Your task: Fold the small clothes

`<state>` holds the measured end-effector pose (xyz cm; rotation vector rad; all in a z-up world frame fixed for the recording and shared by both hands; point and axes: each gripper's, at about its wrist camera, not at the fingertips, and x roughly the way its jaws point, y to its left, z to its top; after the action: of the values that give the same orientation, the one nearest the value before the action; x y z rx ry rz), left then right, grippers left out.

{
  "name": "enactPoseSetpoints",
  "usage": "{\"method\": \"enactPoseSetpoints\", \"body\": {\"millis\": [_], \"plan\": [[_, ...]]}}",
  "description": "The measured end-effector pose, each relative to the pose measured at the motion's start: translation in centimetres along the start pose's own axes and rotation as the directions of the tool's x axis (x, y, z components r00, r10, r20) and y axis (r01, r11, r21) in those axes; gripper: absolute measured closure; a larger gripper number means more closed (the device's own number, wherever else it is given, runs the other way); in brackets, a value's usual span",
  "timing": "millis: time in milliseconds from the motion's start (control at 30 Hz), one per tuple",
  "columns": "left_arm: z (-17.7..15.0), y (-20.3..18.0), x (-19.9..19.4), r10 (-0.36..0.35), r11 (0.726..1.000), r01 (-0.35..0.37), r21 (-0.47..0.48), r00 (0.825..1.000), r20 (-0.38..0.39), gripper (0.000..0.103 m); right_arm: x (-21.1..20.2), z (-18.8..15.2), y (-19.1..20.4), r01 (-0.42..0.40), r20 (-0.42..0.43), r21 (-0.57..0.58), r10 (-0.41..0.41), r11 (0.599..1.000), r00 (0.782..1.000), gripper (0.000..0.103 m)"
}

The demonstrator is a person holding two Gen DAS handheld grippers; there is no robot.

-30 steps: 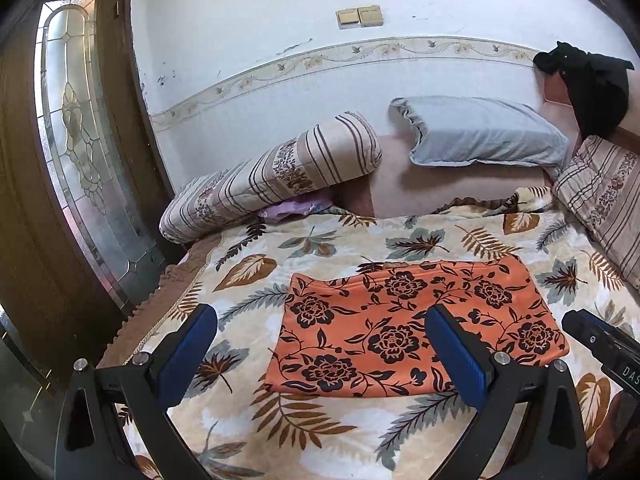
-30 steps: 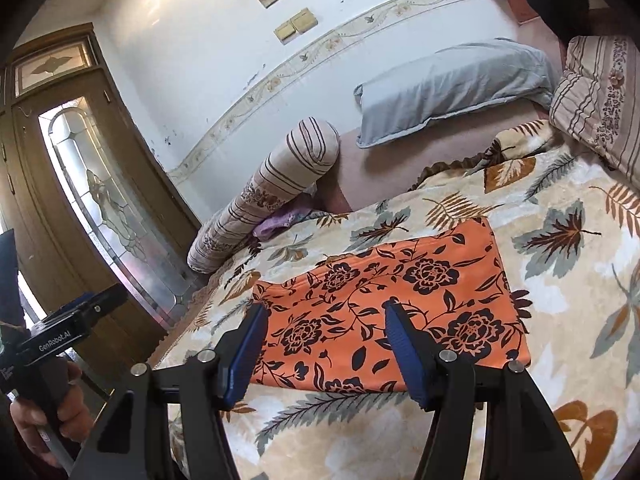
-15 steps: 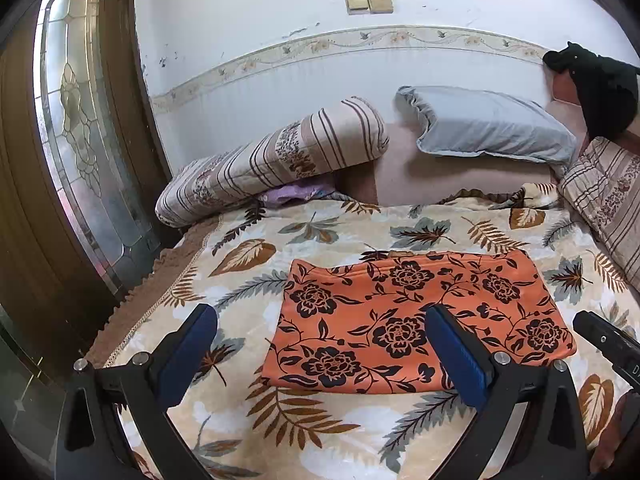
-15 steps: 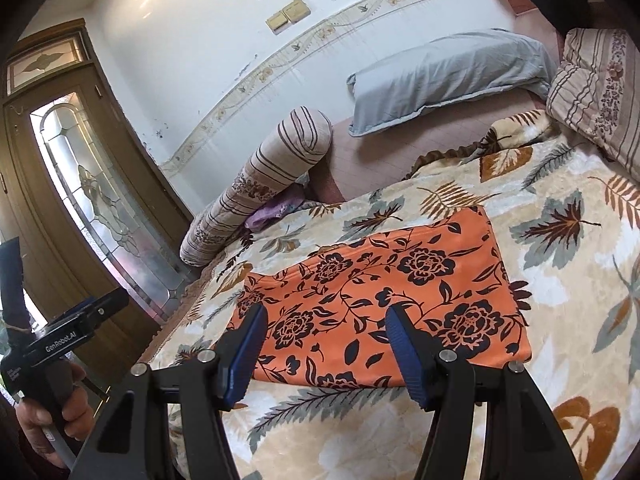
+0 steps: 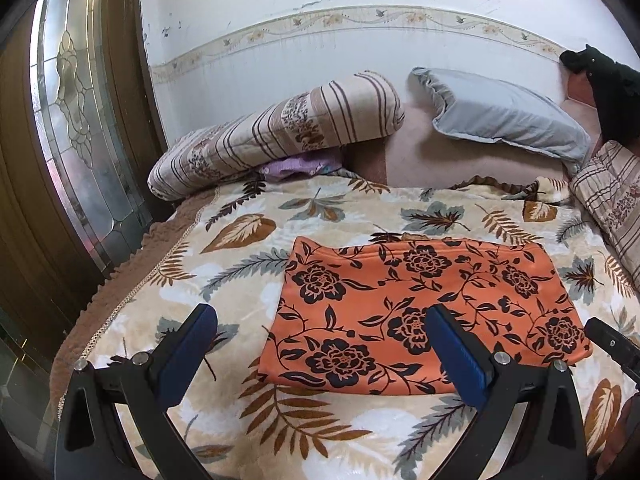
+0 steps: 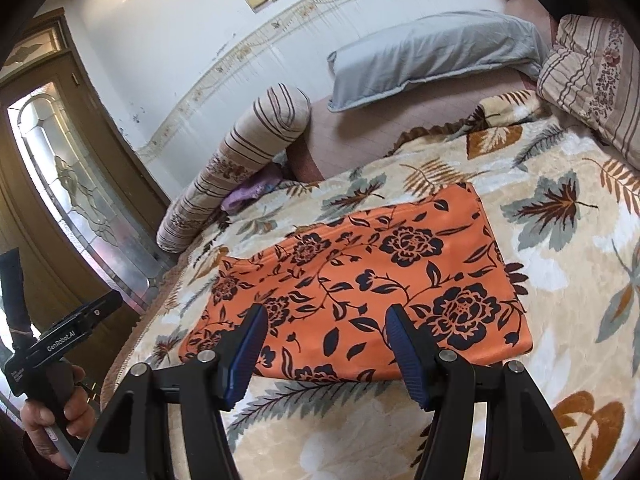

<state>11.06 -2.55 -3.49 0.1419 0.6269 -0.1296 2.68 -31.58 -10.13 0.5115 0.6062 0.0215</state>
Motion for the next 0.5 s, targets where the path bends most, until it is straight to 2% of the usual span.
{"method": "enactPoseSetpoints", "body": {"millis": [333,433,500], "plan": [[-0.8,1.1,4.8,0.014,1.0,-0.013,0.005,0.999,-0.046,0.0,4.1,0.1,-2.8,0.12,-0.09,0.08,-0.113,0.99,0.99,0.038],[-1.9,1.4,7.5,0.039,0.999,-0.038,0.021,0.997,-0.071,0.0,4.9,0.1,-4.4,0.148,-0.107,0.132,-0.134,0.98,0.985,0.038],[-3.1,1.7,9.9,0.052,0.998,-0.049,0.03,0.992,-0.114,0.0,5.5,0.0,-5.4,0.174,-0.128,0.16,-0.154,0.972,0.98,0.038]]}}
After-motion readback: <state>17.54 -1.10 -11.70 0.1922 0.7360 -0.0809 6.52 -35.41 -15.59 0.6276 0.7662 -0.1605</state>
